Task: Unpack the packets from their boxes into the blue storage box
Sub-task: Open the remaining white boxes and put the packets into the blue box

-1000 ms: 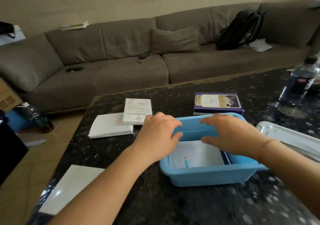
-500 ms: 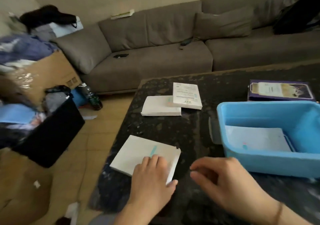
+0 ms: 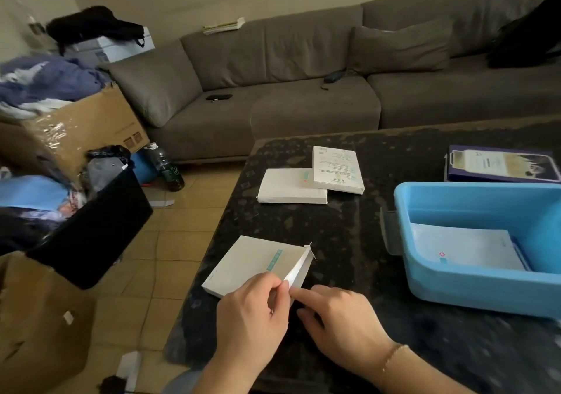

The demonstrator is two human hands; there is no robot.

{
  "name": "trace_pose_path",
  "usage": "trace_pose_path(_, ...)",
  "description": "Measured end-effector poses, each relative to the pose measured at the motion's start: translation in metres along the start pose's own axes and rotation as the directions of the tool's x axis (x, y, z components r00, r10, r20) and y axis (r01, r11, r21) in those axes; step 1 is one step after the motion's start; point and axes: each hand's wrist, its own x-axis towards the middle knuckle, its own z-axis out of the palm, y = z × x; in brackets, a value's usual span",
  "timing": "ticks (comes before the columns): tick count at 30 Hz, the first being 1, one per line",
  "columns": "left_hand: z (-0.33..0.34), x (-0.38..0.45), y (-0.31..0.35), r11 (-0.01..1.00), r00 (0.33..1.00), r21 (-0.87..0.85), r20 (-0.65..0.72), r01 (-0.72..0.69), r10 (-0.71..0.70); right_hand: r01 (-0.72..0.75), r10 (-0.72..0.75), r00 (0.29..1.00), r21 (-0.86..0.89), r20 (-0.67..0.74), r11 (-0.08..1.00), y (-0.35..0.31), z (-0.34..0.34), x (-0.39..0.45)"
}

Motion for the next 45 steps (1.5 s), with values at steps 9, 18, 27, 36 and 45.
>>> trace_pose_path(9, -0.004, -0.001, -0.012, 0.997, 0.998, -0.062, -0.054, 0.038, -0.042, 0.136, -0.177, 0.978, -0.313, -0.107, 0.94, 0.006, 0.026, 0.018)
trace_pose_path(18, 0.001, -0.005, -0.018, 0.998, 0.998, -0.063, -0.066, -0.022, 0.018, 0.261, -0.37, 0.91, -0.439, -0.185, 0.86, 0.014, 0.025, 0.016)
trace_pose_path(27, 0.008, -0.006, -0.031, 0.997, 0.997, -0.066, -0.059, -0.049, 0.045, 0.361, -0.468, 0.858, -0.401, -0.21, 0.842, 0.042, 0.002, -0.021)
trace_pose_path(36, 0.012, -0.013, -0.017, 0.951, 0.941, 0.006, 0.149, -0.309, 0.305, 0.278, -0.356, 0.862, -0.251, -0.359, 0.927, 0.063, -0.003, -0.053)
trace_pose_path(45, 0.048, -0.009, 0.019, 0.89, 0.896, -0.127, -0.135, -0.439, 0.423, 0.123, -0.17, 0.832, -0.123, -0.528, 0.985, 0.03, -0.055, -0.075)
